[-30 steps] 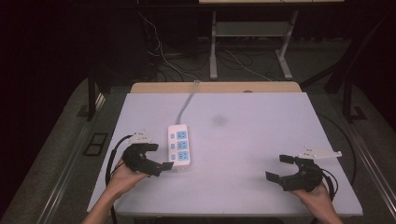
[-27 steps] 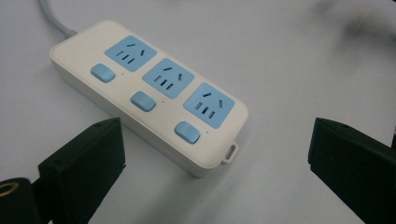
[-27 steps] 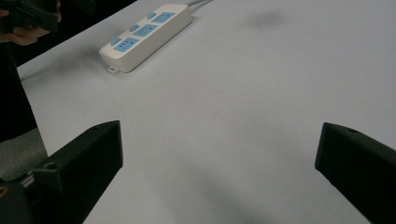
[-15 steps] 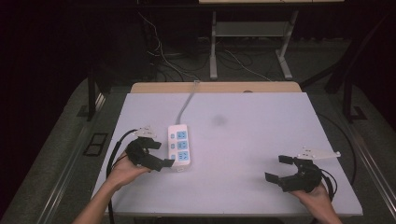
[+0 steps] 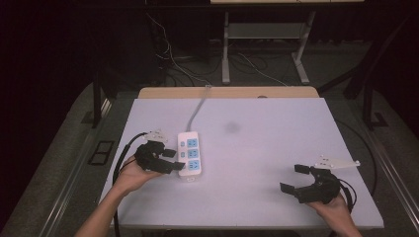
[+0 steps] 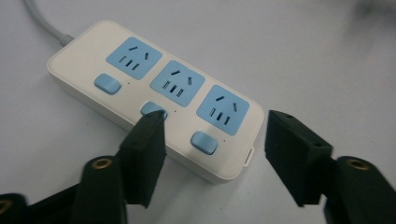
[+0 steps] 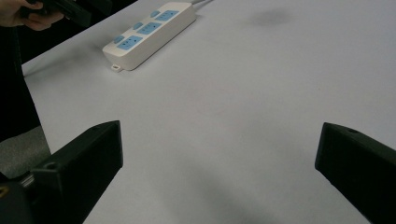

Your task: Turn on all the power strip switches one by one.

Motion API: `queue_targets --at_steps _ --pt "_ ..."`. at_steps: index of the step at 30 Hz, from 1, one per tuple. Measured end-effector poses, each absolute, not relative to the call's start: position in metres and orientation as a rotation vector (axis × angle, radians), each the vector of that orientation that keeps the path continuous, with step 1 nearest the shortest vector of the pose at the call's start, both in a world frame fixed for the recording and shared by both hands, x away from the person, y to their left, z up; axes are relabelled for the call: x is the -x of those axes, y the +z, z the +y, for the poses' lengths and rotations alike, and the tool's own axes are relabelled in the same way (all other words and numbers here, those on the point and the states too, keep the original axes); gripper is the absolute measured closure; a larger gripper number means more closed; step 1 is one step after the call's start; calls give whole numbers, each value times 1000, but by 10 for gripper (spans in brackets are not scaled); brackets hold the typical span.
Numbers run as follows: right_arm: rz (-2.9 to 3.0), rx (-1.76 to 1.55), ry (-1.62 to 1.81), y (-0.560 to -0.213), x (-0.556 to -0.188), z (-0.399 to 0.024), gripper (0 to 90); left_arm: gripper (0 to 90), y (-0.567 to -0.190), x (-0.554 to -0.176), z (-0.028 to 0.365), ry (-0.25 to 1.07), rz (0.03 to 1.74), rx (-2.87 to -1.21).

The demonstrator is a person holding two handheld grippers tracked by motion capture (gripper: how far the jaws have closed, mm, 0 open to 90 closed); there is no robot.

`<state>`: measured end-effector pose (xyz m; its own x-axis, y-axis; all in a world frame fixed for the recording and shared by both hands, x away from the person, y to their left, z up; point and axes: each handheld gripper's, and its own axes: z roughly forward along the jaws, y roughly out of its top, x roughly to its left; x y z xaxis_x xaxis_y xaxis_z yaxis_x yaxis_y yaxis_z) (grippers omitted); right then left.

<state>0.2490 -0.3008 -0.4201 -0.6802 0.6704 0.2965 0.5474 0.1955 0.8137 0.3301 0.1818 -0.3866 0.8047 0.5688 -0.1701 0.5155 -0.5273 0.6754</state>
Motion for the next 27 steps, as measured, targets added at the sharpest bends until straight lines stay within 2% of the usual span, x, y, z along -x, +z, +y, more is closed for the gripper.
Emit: queue_targets --at_steps 9,17,19,27 --pt "2331 -1198 1501 -420 -249 -301 7 599 -396 -338 177 29 789 -2276" --pt "2340 -1192 1498 -421 -249 -299 7 784 -401 -341 174 47 794 -2290" --pt "2341 -1191 1495 -422 -249 -299 7 861 -402 -342 174 49 788 -2291" --pt "2344 -1188 1498 -422 -249 -299 7 891 -406 -345 172 49 787 -2294"
